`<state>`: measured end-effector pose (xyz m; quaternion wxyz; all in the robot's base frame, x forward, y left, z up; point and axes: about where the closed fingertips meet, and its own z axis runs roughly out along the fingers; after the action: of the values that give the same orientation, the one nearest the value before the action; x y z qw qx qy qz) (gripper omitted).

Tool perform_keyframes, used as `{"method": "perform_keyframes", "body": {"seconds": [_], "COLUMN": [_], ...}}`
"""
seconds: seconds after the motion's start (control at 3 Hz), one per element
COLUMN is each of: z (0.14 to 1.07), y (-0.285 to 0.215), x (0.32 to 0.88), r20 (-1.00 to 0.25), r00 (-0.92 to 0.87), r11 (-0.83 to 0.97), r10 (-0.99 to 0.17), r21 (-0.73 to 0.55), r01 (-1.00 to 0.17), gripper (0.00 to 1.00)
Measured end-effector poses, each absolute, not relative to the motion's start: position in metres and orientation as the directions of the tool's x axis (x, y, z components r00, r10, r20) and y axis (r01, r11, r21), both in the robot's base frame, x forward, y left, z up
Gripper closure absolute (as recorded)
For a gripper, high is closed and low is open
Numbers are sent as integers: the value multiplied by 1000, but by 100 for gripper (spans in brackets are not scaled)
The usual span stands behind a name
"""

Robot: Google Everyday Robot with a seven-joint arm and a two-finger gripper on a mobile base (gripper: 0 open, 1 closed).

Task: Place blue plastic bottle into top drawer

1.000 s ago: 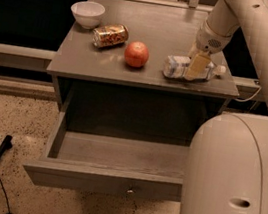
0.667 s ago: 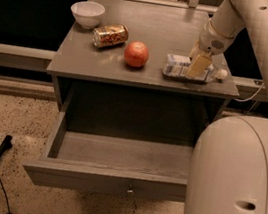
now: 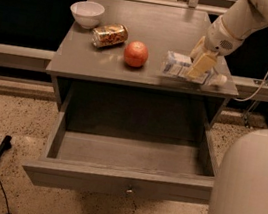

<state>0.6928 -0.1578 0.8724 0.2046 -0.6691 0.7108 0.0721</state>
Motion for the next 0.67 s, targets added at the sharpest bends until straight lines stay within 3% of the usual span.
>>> {"method": "perform_keyframes", "body": {"seconds": [0.33, 0.67], "z": [903, 902], "y": [-135, -135], "x": [627, 628], "r20": [-457, -457], "r00": [-14, -15], "r11": [107, 108], "r10": [-889, -890], "r21": [-179, -177], "r01": [-978, -978], "gripper": [100, 100]}}
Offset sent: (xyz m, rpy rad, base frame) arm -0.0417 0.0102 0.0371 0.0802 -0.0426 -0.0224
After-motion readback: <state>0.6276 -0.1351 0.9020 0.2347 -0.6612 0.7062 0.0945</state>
